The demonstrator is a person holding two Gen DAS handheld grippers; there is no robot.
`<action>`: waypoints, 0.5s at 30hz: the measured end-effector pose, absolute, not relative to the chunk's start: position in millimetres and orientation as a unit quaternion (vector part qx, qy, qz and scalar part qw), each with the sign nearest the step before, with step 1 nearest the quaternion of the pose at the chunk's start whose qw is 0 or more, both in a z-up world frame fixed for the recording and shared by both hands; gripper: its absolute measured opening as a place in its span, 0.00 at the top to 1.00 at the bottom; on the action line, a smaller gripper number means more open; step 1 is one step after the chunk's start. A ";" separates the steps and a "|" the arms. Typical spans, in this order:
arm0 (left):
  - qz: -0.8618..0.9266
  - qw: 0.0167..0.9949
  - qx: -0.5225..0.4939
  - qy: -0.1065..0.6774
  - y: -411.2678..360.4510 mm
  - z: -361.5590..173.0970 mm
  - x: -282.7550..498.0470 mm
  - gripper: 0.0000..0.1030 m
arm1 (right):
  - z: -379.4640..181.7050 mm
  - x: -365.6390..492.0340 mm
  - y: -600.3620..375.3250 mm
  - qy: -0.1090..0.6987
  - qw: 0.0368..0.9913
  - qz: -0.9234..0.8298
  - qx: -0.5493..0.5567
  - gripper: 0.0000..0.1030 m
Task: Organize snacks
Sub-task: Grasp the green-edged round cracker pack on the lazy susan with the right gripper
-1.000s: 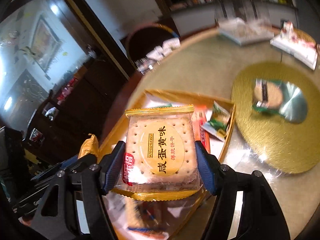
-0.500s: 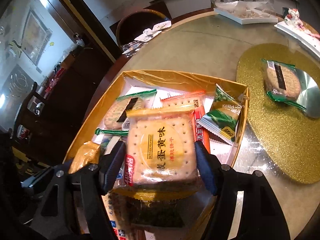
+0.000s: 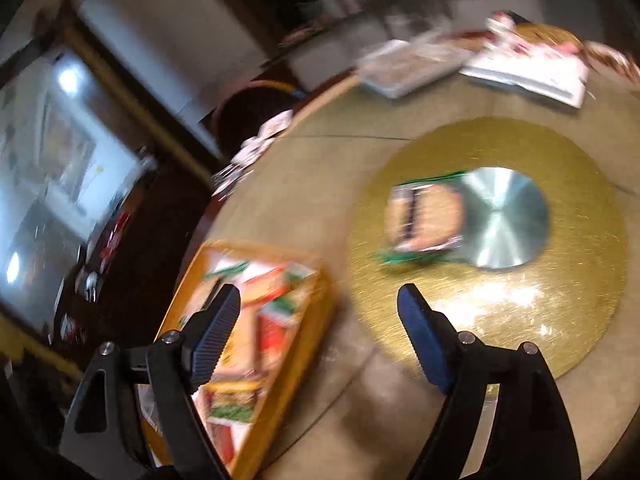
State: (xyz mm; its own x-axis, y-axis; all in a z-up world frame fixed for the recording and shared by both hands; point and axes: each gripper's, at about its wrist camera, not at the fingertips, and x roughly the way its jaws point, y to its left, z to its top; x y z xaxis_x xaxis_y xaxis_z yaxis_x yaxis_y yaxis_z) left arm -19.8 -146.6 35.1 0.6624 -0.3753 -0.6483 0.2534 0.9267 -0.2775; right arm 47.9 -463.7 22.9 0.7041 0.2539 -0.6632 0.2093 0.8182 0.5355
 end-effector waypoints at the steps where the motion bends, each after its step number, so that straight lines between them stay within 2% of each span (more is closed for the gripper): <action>1: -0.174 0.908 -0.083 0.372 -147.7 33.7 -21.5 0.21 | 18.0 54.7 -473.4 0.392 0.870 0.001 0.299 0.21; 13: -0.181 0.899 -0.086 0.389 -148.2 18.0 -15.8 0.20 | -33.2 138.7 -492.7 0.459 0.846 -0.072 0.260 0.21; 15: -0.179 0.898 -0.095 0.390 -144.7 15.5 -12.8 0.21 | -33.9 146.4 -485.8 0.459 0.851 -0.086 0.240 0.18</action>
State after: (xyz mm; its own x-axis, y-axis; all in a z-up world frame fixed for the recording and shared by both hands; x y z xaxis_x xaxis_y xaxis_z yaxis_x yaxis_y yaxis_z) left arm -12.8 -144.7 15.5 0.6312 -0.3959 -0.6670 0.2475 0.9178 -0.3105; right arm 146.4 -485.8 -33.9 0.5637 0.0741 -0.8226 0.3657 0.8706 0.3291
